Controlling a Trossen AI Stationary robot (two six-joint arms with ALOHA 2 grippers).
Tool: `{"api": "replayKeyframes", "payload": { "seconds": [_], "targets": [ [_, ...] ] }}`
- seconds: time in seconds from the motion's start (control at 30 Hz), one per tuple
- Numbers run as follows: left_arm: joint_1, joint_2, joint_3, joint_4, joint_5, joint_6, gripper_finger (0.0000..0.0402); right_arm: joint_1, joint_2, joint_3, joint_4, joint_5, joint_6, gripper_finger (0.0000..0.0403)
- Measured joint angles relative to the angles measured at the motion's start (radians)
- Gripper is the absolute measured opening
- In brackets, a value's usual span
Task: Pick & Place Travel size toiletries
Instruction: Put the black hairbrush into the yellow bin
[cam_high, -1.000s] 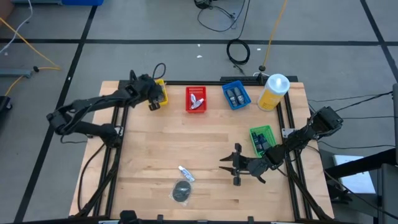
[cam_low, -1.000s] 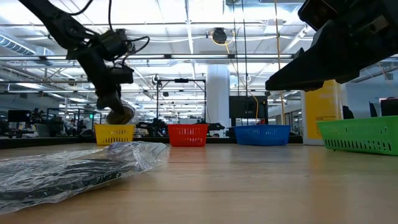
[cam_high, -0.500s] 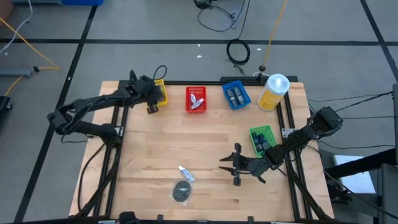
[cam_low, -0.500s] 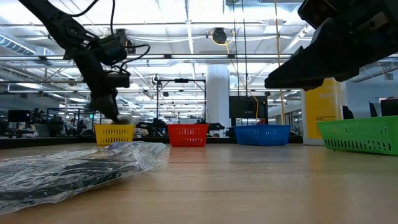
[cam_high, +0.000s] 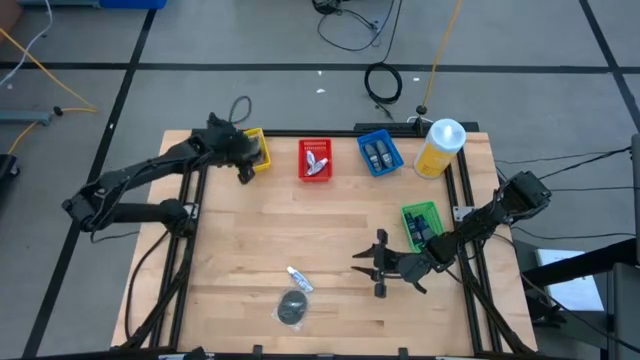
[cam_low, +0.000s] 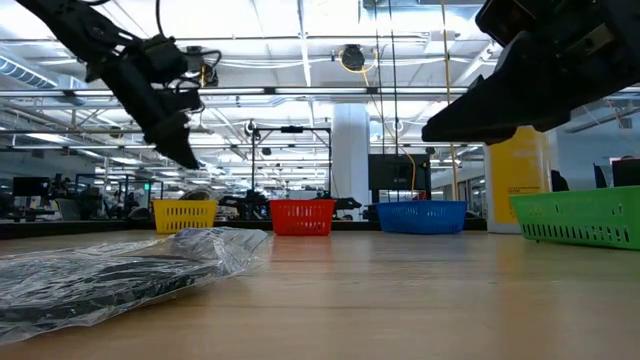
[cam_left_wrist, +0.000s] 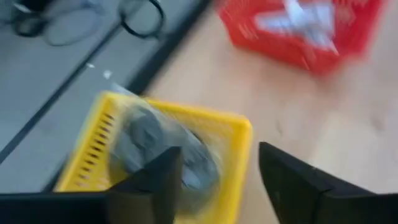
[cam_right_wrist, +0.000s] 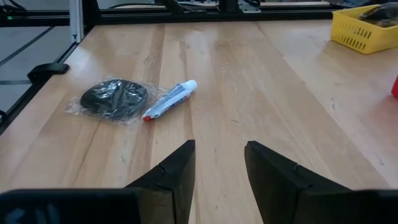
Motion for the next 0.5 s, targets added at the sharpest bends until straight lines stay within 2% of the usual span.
{"api": "replayKeyframes", "payload": {
  "seconds": [0.13, 0.3, 0.37, 0.5],
  "targets": [
    [0.078, 0.026, 0.000, 0.131, 0.000, -0.083, 0.0127, -0.019, 0.000, 0.000, 0.005, 0.000, 0.000, 0.0132],
    [0.163, 0.166, 0.000, 0.276, -0.001, -0.143, 0.0019, -0.033, 0.000, 0.000, 0.029, 0.000, -0.007, 0.0132],
    [0.178, 0.230, 0.000, 0.330, -0.001, -0.160, 0.0009, -0.032, 0.000, 0.000, 0.035, 0.000, -0.008, 0.0132],
    [0.178, 0.315, 0.000, 0.359, 0.012, -0.143, 0.0022, -0.031, 0.000, 0.000, 0.047, 0.000, -0.003, 0.0132]
  ]
}}
